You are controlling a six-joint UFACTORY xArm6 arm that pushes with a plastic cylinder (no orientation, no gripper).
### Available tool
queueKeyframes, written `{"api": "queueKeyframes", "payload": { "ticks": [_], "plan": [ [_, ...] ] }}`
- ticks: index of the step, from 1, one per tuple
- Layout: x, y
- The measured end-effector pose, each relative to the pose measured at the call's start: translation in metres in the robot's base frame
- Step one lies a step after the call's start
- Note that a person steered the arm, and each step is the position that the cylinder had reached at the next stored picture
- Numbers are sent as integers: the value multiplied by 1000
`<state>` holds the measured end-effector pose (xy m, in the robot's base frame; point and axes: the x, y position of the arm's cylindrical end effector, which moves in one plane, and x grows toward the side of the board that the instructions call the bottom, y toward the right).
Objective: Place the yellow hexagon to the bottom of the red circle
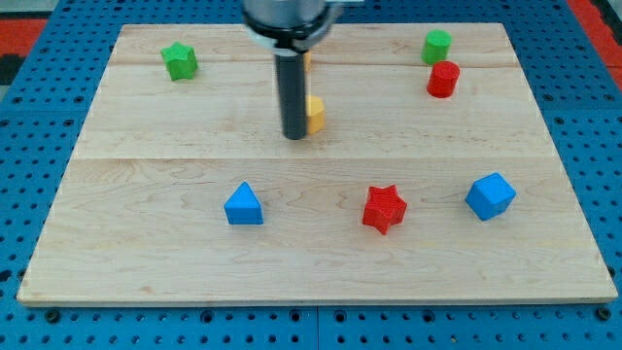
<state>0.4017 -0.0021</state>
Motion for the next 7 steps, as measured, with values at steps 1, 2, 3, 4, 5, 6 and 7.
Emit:
{"api": "queueKeyframes", "payload": {
  "ticks": [1,2,3,4,5,6,7],
  "plan": [
    [-1,-49],
    [-16,-38],
    [-35,-15],
    [-37,42],
    [-42,85],
    [-54,81],
    [-49,98]
  ]
}}
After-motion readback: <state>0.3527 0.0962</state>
